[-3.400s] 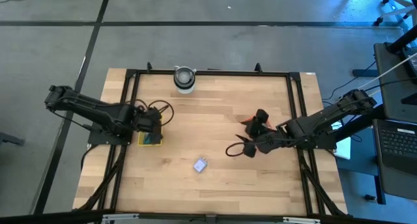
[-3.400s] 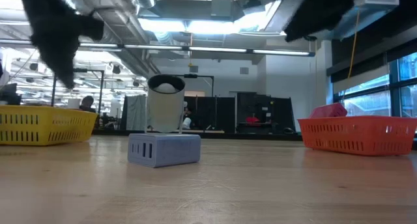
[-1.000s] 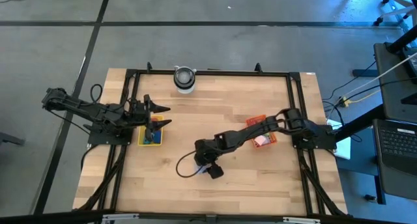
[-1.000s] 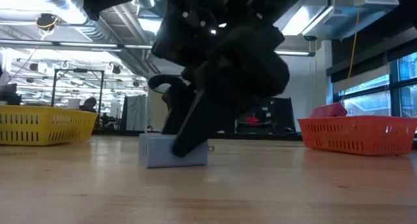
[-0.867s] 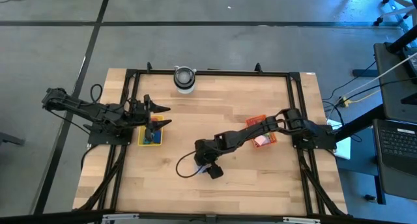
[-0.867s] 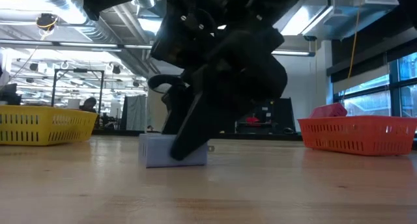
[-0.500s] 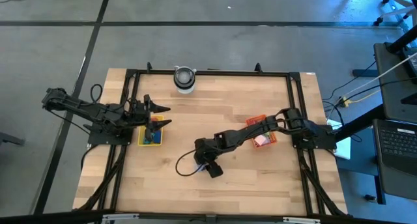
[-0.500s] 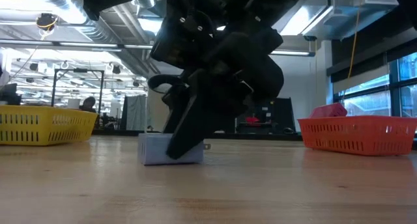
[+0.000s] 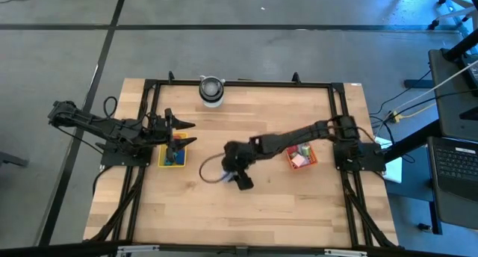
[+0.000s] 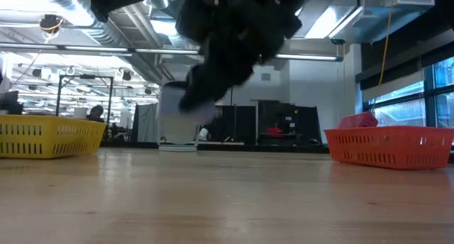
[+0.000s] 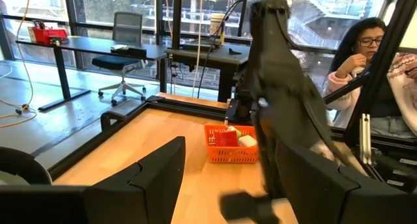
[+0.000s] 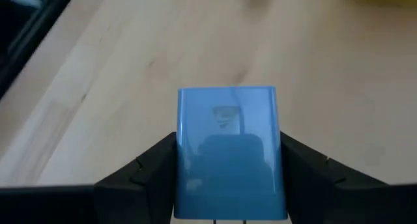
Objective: Pick & Place Office items
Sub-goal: Put the light purple charger adapter into the orange bin
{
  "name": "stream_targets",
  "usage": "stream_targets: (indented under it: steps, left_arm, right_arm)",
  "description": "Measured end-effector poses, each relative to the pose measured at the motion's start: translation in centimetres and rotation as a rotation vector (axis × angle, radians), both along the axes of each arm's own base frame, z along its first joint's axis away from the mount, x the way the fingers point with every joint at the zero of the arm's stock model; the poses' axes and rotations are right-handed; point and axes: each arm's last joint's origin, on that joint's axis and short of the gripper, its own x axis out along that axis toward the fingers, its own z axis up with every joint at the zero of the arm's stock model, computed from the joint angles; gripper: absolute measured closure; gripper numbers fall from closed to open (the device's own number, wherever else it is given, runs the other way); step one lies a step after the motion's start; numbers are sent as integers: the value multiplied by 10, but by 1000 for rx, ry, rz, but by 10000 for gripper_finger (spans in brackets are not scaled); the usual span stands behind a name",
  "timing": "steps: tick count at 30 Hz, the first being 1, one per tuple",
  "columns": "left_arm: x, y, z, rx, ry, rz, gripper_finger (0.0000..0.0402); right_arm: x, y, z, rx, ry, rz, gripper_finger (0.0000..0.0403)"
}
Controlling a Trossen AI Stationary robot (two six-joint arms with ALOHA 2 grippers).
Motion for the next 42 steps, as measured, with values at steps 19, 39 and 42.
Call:
stream_targets:
  steps: [19,39,42]
  left_arm:
    - [-28,6,8,-16,-65,-59,167]
    - [-19,3,-35,231,-124,-87,167]
    - [-20,6,-51,209,-170,-63,167]
  right_arm:
    - [-153,-84,171,-122,-421,-493,193]
    - [-277,-68,73,75,-336,-966,193]
    - [-279,-67,70,62,-304,-982,193]
